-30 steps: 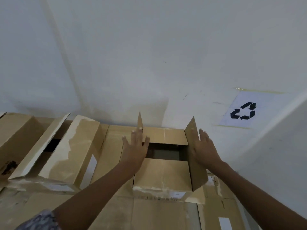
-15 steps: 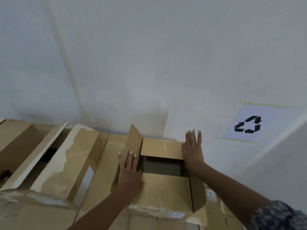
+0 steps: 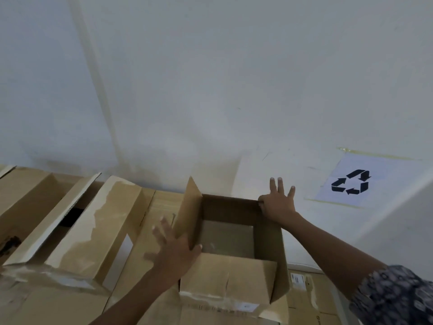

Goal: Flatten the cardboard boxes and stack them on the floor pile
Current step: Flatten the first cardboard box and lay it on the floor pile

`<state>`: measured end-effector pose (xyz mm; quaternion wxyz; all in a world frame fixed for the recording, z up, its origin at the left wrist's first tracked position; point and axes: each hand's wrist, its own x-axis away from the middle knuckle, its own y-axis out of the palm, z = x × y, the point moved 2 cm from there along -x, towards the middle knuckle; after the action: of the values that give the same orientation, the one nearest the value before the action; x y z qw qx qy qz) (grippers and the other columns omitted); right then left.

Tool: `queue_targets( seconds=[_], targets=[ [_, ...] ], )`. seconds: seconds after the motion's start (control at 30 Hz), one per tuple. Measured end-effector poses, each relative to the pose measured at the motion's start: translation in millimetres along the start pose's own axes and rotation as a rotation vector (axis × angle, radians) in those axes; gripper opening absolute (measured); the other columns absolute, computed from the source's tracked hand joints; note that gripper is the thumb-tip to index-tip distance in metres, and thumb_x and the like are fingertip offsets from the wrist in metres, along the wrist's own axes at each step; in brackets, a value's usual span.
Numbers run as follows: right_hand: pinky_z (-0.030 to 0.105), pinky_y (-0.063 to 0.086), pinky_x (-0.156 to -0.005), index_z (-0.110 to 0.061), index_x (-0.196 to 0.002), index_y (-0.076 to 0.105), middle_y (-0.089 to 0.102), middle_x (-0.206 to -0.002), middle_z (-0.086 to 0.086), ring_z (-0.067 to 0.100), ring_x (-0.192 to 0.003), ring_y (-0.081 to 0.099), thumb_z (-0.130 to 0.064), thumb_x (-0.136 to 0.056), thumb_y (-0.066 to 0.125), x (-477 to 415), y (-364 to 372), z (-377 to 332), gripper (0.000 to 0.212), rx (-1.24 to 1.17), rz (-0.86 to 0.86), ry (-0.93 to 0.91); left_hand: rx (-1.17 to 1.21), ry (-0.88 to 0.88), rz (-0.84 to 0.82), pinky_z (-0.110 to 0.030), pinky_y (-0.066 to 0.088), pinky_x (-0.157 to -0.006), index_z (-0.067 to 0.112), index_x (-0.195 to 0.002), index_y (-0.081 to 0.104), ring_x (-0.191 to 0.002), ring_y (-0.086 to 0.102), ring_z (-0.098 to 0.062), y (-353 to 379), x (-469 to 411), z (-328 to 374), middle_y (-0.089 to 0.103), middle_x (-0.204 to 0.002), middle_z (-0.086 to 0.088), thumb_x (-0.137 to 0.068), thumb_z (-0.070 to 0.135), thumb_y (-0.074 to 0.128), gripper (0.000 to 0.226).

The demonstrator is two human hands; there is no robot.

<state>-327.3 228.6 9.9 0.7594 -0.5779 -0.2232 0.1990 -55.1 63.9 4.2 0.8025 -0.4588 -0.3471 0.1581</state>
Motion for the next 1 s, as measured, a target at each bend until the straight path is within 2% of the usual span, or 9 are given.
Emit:
queue_targets(
  seconds=[0.07, 0.13, 0.23, 0.3, 0.43, 0.53, 0.67, 0.83, 1.0],
  targets=[
    [0.068, 0.010, -0.111, -0.033, -0.110, 0.068, 0.002, -0.161, 0.019, 0.044, -0.146, 0.005, -0.039, -0.098, 0.047, -2, -1, 10, 0.025, -0.182, -0.008, 0.037, 0.249, -0.144, -0.187, -0.055, 0.030, -0.112, 0.019, -0.141, 0.042, -0.146, -0.002, -0.046, -6, 16, 0, -0.033, -0.156, -0.014, -0.092, 0.053, 0.054, 0.061],
    [0.050, 0.039, -0.106, -0.022, -0.107, 0.069, 0.015, -0.155, 0.022, 0.040, -0.125, 0.047, -0.033, -0.097, 0.052, -1, -1, 16, 0.023, -0.455, -0.027, 0.036, 0.479, -0.182, -0.317, -0.051, 0.052, -0.093, 0.013, -0.148, 0.033, -0.130, 0.042, -0.039, -15, 30, 2, 0.010, -0.160, -0.013, -0.091, 0.035, 0.060, 0.067],
    [0.036, 0.047, -0.088, -0.012, -0.101, 0.069, 0.038, -0.134, 0.017, 0.031, -0.092, 0.060, -0.027, -0.097, 0.055, 4, -1, 14, 0.021, -0.610, 0.012, -0.006, 0.718, -0.081, -0.396, -0.051, 0.060, -0.076, 0.012, -0.110, 0.054, -0.084, 0.069, -0.026, -26, 44, 9, 0.065, -0.104, -0.007, -0.088, 0.008, 0.061, 0.024],
    [0.037, 0.047, -0.085, -0.013, -0.098, 0.067, 0.046, -0.117, 0.011, 0.027, -0.088, 0.058, -0.031, -0.097, 0.054, 10, -5, 4, 0.022, -0.625, 0.012, -0.039, 0.727, -0.035, -0.370, -0.051, 0.060, -0.075, 0.012, -0.105, 0.056, -0.083, 0.072, -0.027, -28, 40, 15, 0.069, -0.095, -0.008, -0.086, 0.004, 0.064, 0.022],
    [0.029, 0.042, -0.076, -0.013, -0.099, 0.067, 0.056, -0.096, 0.006, 0.023, -0.087, 0.057, -0.032, -0.099, 0.049, 27, -15, -20, 0.026, -0.610, 0.001, -0.132, 0.812, -0.014, -0.363, -0.050, 0.060, -0.076, 0.002, -0.136, 0.044, -0.098, 0.070, -0.034, -22, 17, 28, 0.067, -0.116, -0.011, -0.085, 0.003, 0.069, 0.056],
    [0.026, 0.045, -0.076, -0.014, -0.100, 0.068, 0.064, -0.092, 0.001, 0.018, -0.082, 0.060, -0.031, -0.100, 0.049, 41, -18, -40, 0.026, -0.681, -0.006, -0.140, 0.820, 0.029, -0.354, -0.049, 0.060, -0.076, 0.009, -0.150, 0.032, -0.106, 0.066, -0.036, -16, 5, 38, 0.058, -0.134, -0.013, -0.084, 0.005, 0.069, 0.076],
    [0.023, 0.047, -0.073, -0.014, -0.100, 0.066, 0.068, -0.098, 0.004, 0.015, -0.080, 0.060, -0.031, -0.100, 0.048, 56, -25, -66, 0.025, -0.760, 0.002, -0.116, 0.786, 0.147, -0.347, -0.050, 0.059, -0.081, 0.018, -0.147, 0.034, -0.110, 0.062, -0.034, -13, -4, 52, 0.059, -0.125, -0.004, -0.087, 0.004, 0.065, 0.069],
    [0.029, 0.056, -0.047, -0.012, -0.097, 0.057, 0.065, -0.094, 0.011, 0.023, -0.066, 0.067, -0.032, -0.099, 0.046, 75, -33, -101, 0.023, -0.983, -0.104, -0.025, 0.841, 0.306, -0.370, -0.045, 0.060, -0.067, 0.059, -0.140, -0.016, -0.091, 0.072, -0.032, -15, -1, 66, 0.062, -0.109, -0.001, -0.086, -0.006, 0.059, 0.114],
    [0.036, 0.059, -0.054, -0.012, -0.103, 0.055, 0.068, -0.092, 0.008, 0.022, -0.075, 0.068, -0.056, -0.094, 0.044, 87, -35, -115, 0.046, -1.074, -0.223, 0.011, 1.045, 0.300, -0.534, -0.044, 0.058, -0.076, 0.043, -0.142, -0.034, -0.083, 0.069, -0.014, 5, -12, 55, 0.059, -0.129, -0.006, -0.089, -0.003, 0.057, 0.114]
  ],
)
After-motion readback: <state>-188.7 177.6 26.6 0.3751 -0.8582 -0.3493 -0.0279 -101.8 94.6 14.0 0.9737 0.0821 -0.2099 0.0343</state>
